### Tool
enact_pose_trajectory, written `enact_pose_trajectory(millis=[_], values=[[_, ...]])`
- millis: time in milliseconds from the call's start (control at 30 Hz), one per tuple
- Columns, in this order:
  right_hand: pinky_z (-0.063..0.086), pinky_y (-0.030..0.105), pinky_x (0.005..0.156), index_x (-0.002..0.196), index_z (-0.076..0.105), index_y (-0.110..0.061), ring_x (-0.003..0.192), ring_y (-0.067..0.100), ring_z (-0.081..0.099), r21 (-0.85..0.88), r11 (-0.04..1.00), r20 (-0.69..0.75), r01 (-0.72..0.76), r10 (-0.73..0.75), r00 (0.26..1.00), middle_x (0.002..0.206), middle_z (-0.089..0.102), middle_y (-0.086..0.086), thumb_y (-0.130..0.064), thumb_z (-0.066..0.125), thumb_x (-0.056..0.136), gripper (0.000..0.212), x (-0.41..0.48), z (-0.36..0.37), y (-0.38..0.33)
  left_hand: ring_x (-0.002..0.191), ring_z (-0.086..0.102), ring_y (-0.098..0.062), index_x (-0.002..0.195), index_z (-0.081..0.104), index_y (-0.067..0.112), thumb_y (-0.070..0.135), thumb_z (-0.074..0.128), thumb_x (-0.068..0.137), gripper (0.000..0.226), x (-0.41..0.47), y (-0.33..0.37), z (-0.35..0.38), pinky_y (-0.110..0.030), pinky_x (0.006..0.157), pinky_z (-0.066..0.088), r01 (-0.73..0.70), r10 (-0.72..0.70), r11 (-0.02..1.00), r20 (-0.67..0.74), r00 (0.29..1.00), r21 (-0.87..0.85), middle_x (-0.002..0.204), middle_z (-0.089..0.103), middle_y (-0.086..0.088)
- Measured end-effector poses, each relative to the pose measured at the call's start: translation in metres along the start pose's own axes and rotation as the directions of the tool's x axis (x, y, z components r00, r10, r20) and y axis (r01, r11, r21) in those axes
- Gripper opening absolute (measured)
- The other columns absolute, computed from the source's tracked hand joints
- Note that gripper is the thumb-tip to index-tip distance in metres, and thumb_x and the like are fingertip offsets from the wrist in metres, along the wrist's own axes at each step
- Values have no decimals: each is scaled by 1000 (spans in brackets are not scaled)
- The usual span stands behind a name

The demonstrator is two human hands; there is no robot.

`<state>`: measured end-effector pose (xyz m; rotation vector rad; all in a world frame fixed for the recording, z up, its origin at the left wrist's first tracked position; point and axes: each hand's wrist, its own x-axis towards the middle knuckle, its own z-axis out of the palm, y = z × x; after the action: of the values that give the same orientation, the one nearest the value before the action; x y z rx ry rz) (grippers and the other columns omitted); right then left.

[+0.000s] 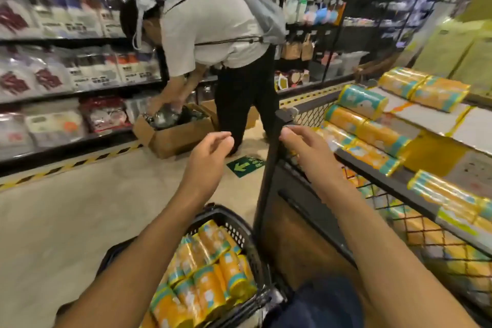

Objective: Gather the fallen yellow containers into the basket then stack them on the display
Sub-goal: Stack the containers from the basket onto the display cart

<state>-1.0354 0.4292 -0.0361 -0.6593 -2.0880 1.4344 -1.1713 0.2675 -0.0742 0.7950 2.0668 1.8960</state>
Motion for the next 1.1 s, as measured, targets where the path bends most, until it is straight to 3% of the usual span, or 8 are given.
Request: enact_pose_trajectory(millis=[100, 267, 400, 500, 633, 867, 967, 1100], values=[[42, 15, 81, 133, 60, -30, 105, -8, 57, -55, 997, 135, -62, 69, 988, 120, 62, -20, -49, 59, 100, 37, 1, 61, 34, 114, 62, -7, 127, 66, 29, 44, 57, 100, 33, -11, -55, -47, -31, 96, 48, 115, -111, 993, -94, 989, 39, 122, 69, 7], [49, 29, 95, 137, 58, -20, 119, 15, 62, -191, 955, 246, -225, 268, 931, 129, 65, 0, -48, 70, 94, 53, -6, 137, 140, 110, 63, -10, 130, 64, 22, 33, 59, 103, 30, -54, -169, -86, -27, 88, 45, 395, -368, 913, -215, 905, 100, 119, 67, 5], [48, 40, 104, 143, 53, -17, 120, 21, 60, -348, 858, 271, -379, 479, 835, 131, 62, 2, -53, 69, 93, 63, -25, 170, 221, 113, 62, -23, 124, 61, 22, 38, 56, 103, 26, -97, -256, -95, -34, 90, 45, 619, -563, 753, -268, 782, 223, 116, 66, 3], [49, 37, 95, 144, 51, -12, 117, 26, 62, -405, 793, 258, -455, 577, 775, 133, 61, 7, -47, 72, 93, 65, -34, 194, 264, 117, 62, -28, 141, 51, 15, 48, 52, 103, 50, -125, -304, -94, -40, 92, 49, 732, -673, 611, -289, 681, 301, 137, 62, -8], [49, 37, 96, 144, 48, -13, 119, 27, 61, -480, 718, 288, -504, 672, 683, 137, 61, 6, -50, 75, 89, 71, -49, 222, 305, 118, 63, -32, 154, 35, 7, 58, 49, 101, 75, -146, -337, -83, -40, 88, 50, 789, -770, 418, -286, 571, 451, 140, 59, -14], [52, 44, 94, 149, 37, -20, 127, 30, 58, -817, 528, 242, -231, 679, 693, 142, 57, 4, -65, 66, 89, 80, -77, 270, 328, 128, 55, -36, 158, 14, -2, 71, 49, 95, 103, -135, -354, -51, -40, 94, 52, 611, -718, 143, -343, 605, 778, 149, 44, -25], [52, 44, 95, 143, 42, -14, 126, 31, 58, -826, 517, 232, -223, 673, 702, 140, 56, 7, -60, 68, 90, 75, -77, 274, 330, 125, 54, -36, 154, 17, -3, 66, 62, 91, 103, -138, -359, -42, -39, 97, 50, 621, -685, 152, -372, 627, 769, 141, 47, -24], [53, 45, 98, 141, 50, -13, 126, 31, 56, -775, 568, 237, -277, 668, 706, 141, 53, 7, -59, 73, 86, 76, -73, 268, 335, 127, 53, -39, 145, 30, 2, 53, 82, 80, 98, -138, -359, -45, -46, 97, 49, 776, -713, 228, -441, 544, 588, 139, 51, -20]])
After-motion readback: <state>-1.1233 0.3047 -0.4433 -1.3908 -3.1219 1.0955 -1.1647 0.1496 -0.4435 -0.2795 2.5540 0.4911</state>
